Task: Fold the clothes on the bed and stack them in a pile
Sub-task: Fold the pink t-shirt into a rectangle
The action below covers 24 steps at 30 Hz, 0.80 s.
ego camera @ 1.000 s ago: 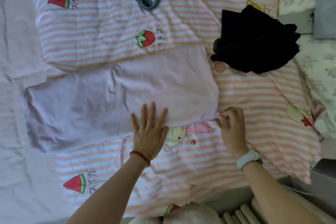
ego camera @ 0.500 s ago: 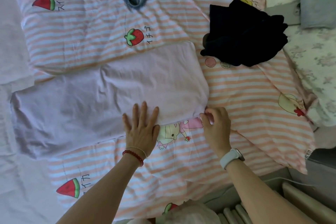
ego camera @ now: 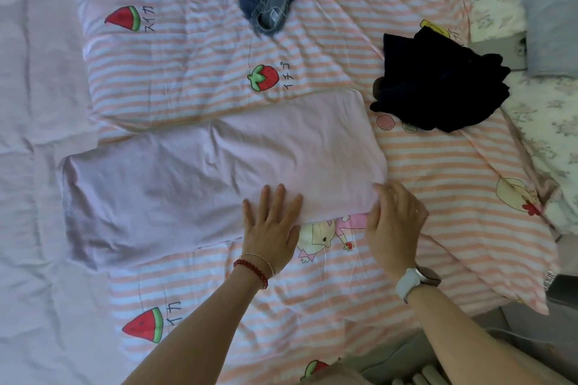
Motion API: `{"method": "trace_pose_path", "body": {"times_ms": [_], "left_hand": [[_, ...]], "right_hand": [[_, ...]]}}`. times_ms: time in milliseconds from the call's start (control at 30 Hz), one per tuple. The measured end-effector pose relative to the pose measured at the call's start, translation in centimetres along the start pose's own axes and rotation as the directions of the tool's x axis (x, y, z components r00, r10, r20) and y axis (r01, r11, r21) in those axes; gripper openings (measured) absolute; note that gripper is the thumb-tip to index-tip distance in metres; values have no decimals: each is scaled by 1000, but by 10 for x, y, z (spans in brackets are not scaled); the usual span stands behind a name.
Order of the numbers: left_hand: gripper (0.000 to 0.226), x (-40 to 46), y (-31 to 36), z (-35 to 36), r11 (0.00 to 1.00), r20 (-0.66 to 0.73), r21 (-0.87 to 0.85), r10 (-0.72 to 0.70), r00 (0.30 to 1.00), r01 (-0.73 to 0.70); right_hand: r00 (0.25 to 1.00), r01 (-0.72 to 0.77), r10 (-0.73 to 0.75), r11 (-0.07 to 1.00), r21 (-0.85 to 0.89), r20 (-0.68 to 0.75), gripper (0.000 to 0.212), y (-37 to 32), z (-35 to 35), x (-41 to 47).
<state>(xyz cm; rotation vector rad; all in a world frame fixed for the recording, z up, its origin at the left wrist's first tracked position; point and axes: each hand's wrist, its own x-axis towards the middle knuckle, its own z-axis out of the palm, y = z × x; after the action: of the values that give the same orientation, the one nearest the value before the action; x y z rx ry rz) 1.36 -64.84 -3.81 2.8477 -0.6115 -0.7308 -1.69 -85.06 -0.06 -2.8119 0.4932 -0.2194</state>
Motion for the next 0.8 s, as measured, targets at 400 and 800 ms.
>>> {"method": "trace_pose_path", "body": {"times_ms": [400, 800], "left_hand": [[58, -92, -151, -13, 906, -180, -166, -416, 891, 390], [14, -132, -240, -29, -97, 124, -992, -874, 469, 82]], "right_hand": [[854, 83, 80, 954, -287, 514, 52, -97, 59, -10], [802, 249, -183, 968, -39, 569, 50, -241, 99, -53]]}}
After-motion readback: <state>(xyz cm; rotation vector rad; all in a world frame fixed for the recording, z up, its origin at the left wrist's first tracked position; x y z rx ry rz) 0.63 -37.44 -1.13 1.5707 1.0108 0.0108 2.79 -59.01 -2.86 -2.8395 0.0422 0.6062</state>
